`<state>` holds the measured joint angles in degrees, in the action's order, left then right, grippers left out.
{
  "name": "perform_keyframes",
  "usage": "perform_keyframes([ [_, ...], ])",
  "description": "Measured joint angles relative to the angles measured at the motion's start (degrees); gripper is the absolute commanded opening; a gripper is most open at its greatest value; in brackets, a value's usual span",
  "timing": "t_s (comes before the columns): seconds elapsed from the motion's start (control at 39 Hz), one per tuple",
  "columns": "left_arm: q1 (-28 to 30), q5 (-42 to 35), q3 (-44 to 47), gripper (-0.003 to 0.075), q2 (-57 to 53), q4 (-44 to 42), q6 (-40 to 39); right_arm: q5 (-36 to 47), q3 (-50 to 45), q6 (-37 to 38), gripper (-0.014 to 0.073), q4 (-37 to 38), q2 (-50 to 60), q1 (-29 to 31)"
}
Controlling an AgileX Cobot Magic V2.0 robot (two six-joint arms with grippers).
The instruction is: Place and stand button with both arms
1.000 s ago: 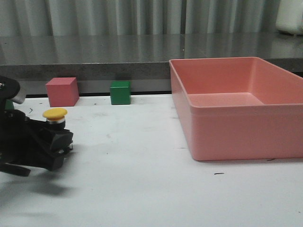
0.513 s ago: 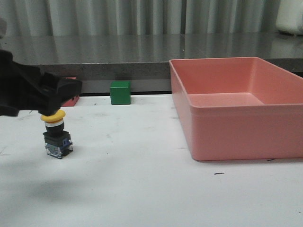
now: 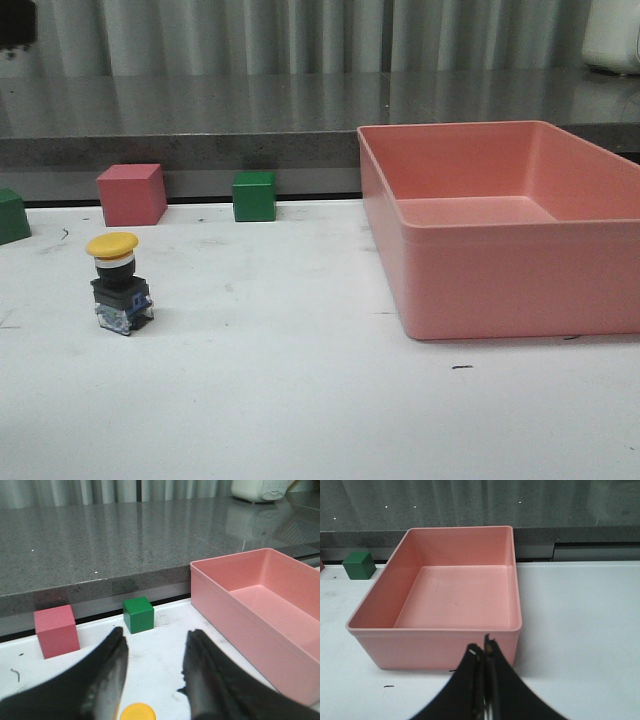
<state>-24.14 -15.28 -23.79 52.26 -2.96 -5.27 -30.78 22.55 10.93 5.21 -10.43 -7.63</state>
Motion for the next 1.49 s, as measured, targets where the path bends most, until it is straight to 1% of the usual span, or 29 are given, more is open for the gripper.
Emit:
perform_keyframes([
  [0.03, 0.0, 2.4, -0.16, 0.0057, -1.88, 0.18, 0.0, 0.0, 0.0, 0.0, -0.0071, 0.0, 0.0, 0.0],
  [0.05, 0.0, 4.81, -0.34, 0.0016, -3.7, 0.46, 0.0, 0.0, 0.0, 0.0, -0.0071, 0.0, 0.0, 0.0],
  [0.1, 0.0, 9.35, -1.05, -0.0018, -7.19, 0.69, 0.0, 0.0, 0.0, 0.0, -0.0071, 0.0, 0.0, 0.0],
  [0.23, 0.0, 19.59, -2.91, -0.002, -15.72, 0.89, -0.02, 0.0, 0.0, 0.0, -0.0071, 0.0, 0.0, 0.0],
  [0.49, 0.0, 35.08, -3.86, -0.002, -31.69, 1.02, -0.02, 0.0, 0.0, 0.0, -0.0071, 0.0, 0.0, 0.0],
  [0.59, 0.0, 39.86, -3.86, -0.002, -37.86, 1.02, -0.02, 0.0, 0.0, 0.0, -0.0071, 0.0, 0.0, 0.0],
  [0.69, 0.0, 41.78, -3.86, -0.002, -42.38, 1.02, -0.02, 0.0, 0.0, 0.0, -0.0071, 0.0, 0.0, 0.0],
  [0.85, 0.0, 41.99, -4.0, -0.002, -46.67, 1.02, -0.02, 0.0, 0.0, 0.0, -0.0071, 0.0, 0.0, 0.0],
  [1.49, 0.0, 42.14, -4.0, -0.002, -47.04, 1.02, -0.02, 0.0, 0.0, 0.0, -0.0071, 0.0, 0.0, 0.0],
])
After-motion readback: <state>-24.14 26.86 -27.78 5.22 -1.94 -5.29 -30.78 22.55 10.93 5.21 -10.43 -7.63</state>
